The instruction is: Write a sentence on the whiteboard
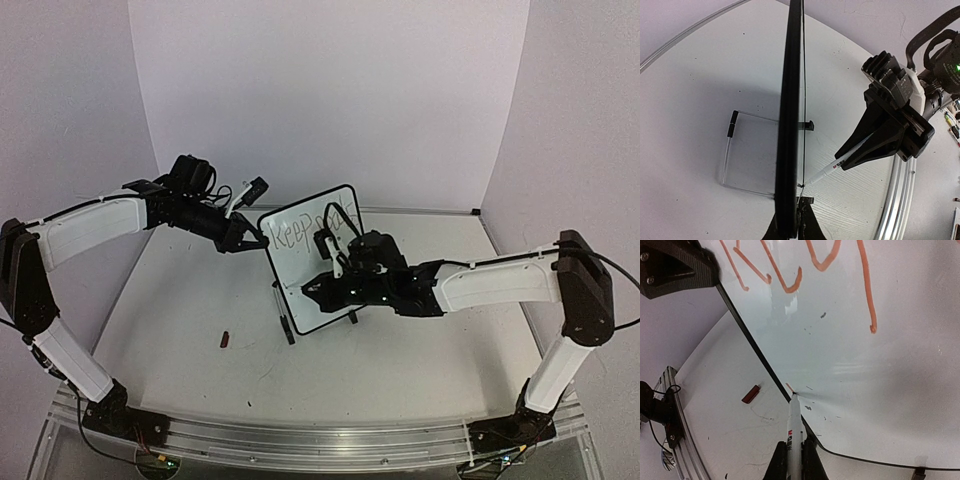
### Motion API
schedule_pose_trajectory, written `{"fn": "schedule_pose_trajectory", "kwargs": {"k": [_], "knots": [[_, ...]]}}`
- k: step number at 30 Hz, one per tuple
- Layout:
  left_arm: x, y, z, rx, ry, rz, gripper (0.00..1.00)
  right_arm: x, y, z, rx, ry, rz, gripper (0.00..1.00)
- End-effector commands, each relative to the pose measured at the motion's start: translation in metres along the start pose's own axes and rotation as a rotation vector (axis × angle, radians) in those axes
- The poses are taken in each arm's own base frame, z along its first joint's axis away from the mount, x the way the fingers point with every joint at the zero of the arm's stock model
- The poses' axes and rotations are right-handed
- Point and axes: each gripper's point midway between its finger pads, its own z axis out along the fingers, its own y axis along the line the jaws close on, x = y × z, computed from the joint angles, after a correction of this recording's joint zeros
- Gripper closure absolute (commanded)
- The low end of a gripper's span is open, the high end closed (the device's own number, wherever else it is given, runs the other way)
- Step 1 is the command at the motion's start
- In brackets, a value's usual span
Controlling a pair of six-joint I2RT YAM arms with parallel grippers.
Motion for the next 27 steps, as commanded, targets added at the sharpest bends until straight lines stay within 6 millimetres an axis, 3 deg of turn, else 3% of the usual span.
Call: {"fn": "schedule_pose_trajectory", "kwargs": {"k": [1,6,15,20,27], "knots": [[0.005,0.000,0.001,-0.019,0.016,0.030,1.00,0.012,-0.020,0.001,0.074,0.008,0.029,1.00],[0.004,0.000,0.000,-0.021,0.014,0.032,1.00,0.009,-0.015,-0.001,0.055,0.007,0.018,1.00],[0.003,-0.001,-0.002,-0.023,0.011,0.034,1.00,-0.019,0.025,-0.023,-0.093,-0.074,-0.031,1.00],[0.003,-0.001,-0.002,-0.025,0.010,0.035,1.00,-0.033,0.029,-0.024,-0.087,-0.122,-0.029,1.00],[0.003,-0.001,-0.001,-0.020,0.011,0.033,1.00,-0.036,0.027,-0.014,-0.073,-0.125,-0.030,1.00]]}}
